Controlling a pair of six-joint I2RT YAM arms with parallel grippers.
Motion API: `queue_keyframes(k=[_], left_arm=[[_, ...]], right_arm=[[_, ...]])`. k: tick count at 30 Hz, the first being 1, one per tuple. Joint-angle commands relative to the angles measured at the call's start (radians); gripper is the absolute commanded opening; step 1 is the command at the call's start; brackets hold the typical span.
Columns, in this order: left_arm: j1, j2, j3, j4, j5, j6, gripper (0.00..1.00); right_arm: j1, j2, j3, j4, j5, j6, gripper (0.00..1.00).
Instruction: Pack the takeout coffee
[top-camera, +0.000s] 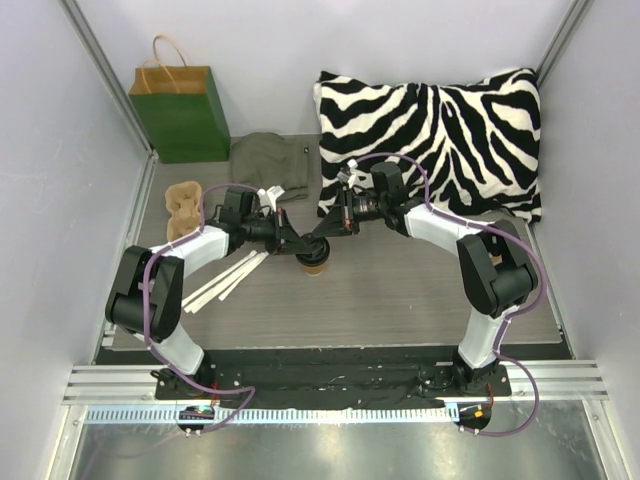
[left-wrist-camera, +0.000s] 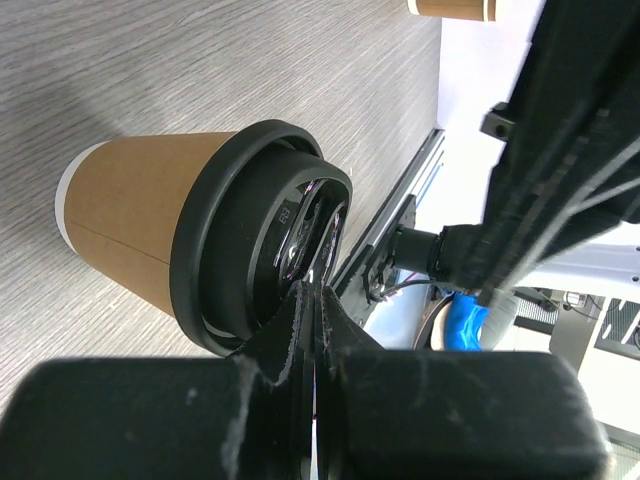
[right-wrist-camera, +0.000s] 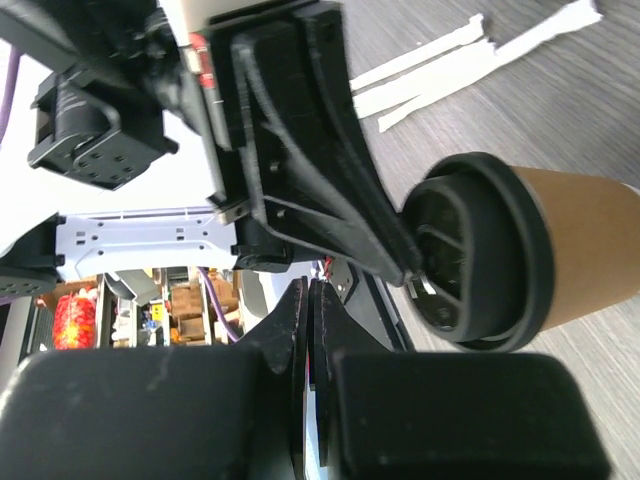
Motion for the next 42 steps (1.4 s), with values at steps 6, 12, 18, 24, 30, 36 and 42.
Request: queue_keyframes(k=[6,12,18,24,30,36,42], left_arm=[[0.0,0.033,0.045,-0.07,-0.035,0.082,0.0],[0.002,0.048,0.044,-0.122,-0.085,0.128,0.0],[0.0,0.06,0.05,-0.174,-0.095,0.172,0.0],[-0.001,0.053,0.051,-0.168,-0.087,0.175,0.0],[0.0,0.05,0.053,-0.167,-0.086,0.177,0.0],[-0.001,0.053,0.05,-0.167,-0.092,0.179,0.0],[-0.001,0.056,0.041,-0.167,-0.096,0.177,0.0]], right_arm=[[-0.003,0.046,0.014,0.007,0.011,-0.047,0.04],[-0.025,0.176,-0.023,-0.026,0.045,-0.099,0.02],[-0.031,0.137,-0.018,-0.042,0.026,-0.078,0.02],[-0.029,0.017,0.052,0.067,-0.012,0.05,0.03],[-0.019,-0.029,0.118,0.165,-0.017,0.169,0.04],[-0.015,0.023,0.088,0.15,-0.014,0.142,0.04],[-0.014,0.125,0.034,0.075,0.002,0.032,0.04]])
